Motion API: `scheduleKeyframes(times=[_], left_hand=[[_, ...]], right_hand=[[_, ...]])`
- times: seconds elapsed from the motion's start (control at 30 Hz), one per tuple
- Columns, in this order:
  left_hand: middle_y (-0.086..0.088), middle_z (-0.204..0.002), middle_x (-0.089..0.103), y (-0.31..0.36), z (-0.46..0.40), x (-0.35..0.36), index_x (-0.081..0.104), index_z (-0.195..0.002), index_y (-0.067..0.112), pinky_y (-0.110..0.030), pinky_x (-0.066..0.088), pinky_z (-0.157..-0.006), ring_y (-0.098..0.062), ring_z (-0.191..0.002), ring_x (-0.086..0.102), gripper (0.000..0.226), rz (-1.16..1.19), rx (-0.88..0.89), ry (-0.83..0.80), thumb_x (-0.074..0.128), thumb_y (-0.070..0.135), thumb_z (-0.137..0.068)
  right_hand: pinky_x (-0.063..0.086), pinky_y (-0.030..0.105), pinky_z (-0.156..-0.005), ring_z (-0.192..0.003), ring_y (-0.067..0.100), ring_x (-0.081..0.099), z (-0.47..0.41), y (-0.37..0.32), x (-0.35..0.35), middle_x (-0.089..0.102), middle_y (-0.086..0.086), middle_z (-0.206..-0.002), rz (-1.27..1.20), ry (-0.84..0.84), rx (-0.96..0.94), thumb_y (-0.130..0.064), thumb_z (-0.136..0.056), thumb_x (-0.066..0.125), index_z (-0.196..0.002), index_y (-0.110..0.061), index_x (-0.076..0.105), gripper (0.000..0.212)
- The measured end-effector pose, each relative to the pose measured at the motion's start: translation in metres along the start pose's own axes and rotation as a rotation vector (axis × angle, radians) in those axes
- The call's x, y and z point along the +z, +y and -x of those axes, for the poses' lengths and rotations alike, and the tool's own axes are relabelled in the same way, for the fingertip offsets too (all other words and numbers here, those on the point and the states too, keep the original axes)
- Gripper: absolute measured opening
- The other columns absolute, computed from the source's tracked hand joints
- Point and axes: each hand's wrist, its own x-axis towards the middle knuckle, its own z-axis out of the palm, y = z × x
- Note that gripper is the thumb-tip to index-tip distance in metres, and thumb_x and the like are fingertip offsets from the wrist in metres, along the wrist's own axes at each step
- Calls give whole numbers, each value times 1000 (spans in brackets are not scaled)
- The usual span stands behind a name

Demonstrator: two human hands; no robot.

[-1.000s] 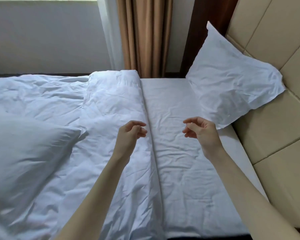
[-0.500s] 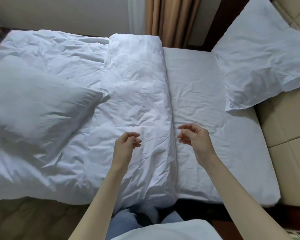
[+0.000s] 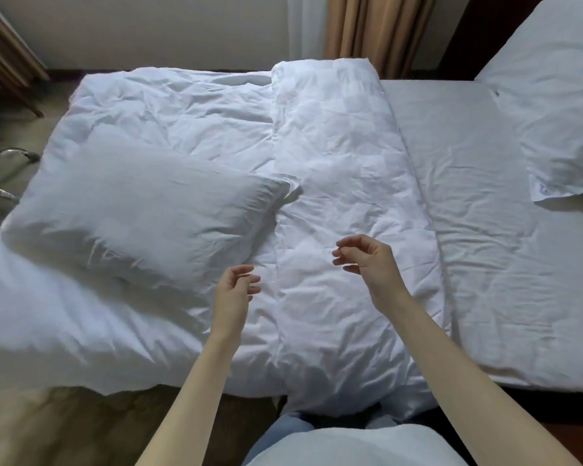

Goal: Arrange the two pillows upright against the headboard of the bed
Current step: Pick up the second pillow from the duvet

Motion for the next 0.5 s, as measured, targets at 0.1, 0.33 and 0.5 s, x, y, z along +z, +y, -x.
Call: scheduleKeyframes(times=[0.1,0.33,0.5], left_hand=[[1,-87,66,2,-12,-29,61,-92,23,-24,45,-67,-13,-72,60,23,-13,-20,9,44,7,-94],[0,-93,68,-11,-22,-55,62,-104,18,-20,45,-66,-13,-81,62,21,-43,-62,101,43,14,-98],[0,-104,65,-8,-37,-61,58,-105,24,-26,46,-74,-12,-83,61,23,-56,-63,169,41,11,-97]], right_hand=[[47,26,-71,-71,15,68,-6,-1,24,71,4,-80,12,-29,-10,0,-86,55,-84,-14,66,18],[43,20,-70,-80,18,67,-34,-4,51,70,6,-91,89,-88,-29,-1,-85,57,-94,-16,65,20],[42,21,-73,-90,12,62,-59,-7,65,69,4,-100,138,-161,-34,-1,-82,59,-97,-21,64,25]])
